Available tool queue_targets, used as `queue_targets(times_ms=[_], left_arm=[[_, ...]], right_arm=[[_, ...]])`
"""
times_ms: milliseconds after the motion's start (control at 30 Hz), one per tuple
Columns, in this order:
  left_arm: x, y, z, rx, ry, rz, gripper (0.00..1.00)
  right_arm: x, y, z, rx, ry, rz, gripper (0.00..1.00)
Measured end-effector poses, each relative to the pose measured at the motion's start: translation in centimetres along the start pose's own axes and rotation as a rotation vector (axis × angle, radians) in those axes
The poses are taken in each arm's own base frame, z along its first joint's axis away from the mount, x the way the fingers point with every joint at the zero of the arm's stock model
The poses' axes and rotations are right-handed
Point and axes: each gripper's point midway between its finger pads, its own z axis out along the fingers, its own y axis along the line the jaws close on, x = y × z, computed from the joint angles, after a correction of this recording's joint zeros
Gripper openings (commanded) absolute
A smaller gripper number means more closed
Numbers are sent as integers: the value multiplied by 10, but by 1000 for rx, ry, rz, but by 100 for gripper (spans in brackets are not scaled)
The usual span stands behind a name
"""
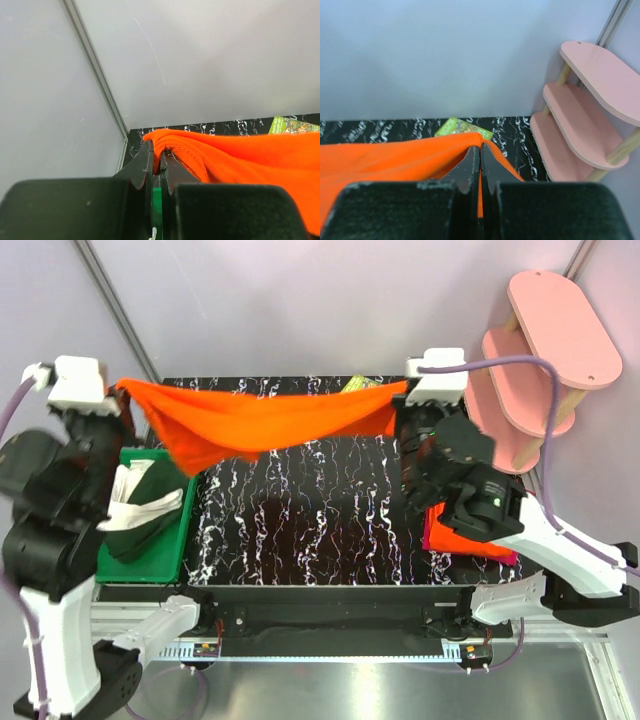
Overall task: Fold and stack the t-shirts
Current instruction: Move the tshirt to the center of the board
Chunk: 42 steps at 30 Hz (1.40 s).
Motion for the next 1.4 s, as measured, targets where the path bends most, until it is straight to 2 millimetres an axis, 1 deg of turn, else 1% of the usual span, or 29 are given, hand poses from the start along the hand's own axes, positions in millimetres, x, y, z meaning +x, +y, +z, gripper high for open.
queue_targets(times_ms=[33,133,200,300,333,400,433,500,600,633,667,733,800,900,1000,1100,1167,1200,1233,1267,1300,1333,1367,1400], left_arm=[[-2,4,-12,-1,-11,-3,0],[-6,10,-35,0,-40,-12,0],[-1,10,-40,4,-35,-13,0],[23,2,-34,25,25,-2,0],[37,-4,-28,38,60,3,0],[70,-17,-15,69,152,17,0],[84,-23,-10,82,189,23,0],[117,-36,2,115,282,38,0],[165,-54,19,153,406,58,0],[177,-58,24,159,435,62,0],[194,-64,30,169,470,69,0],[220,-72,38,181,526,80,0],[245,-80,48,192,582,92,0],[272,-90,67,197,635,104,0],[296,-96,90,190,672,109,0],[323,-103,112,179,711,113,0],[337,-107,122,177,727,116,1],[342,-109,126,175,734,117,6],[348,-110,129,172,740,118,17],[352,-111,133,168,744,117,39],[356,-113,137,164,748,117,56],[360,-113,141,159,751,118,74],[362,-114,145,153,753,114,91],[363,-114,148,146,752,109,99]], right_arm=[[6,5,-3,-5,8,-24,0],[23,18,-7,-18,24,-82,0],[32,24,-8,-21,30,-99,0],[45,30,-8,-21,39,-106,0],[50,32,-8,-20,42,-109,0],[63,36,-6,-17,50,-118,0],[71,37,-4,-11,56,-125,0],[91,37,5,4,75,-134,0],[123,29,27,24,131,-113,0],[131,24,34,38,148,-99,0],[143,17,44,59,171,-84,0],[173,6,61,93,229,-74,0],[202,1,74,118,288,-72,0],[254,5,95,134,394,-85,0],[306,7,113,148,503,-112,0],[344,6,126,160,581,-133,0],[363,6,132,160,618,-143,0],[368,7,133,158,628,-147,0],[372,9,135,151,638,-150,0],[375,12,137,146,643,-151,0],[375,15,139,141,644,-151,0],[375,17,141,137,642,-148,4],[374,21,144,130,640,-146,21],[372,25,148,118,635,-137,25]])
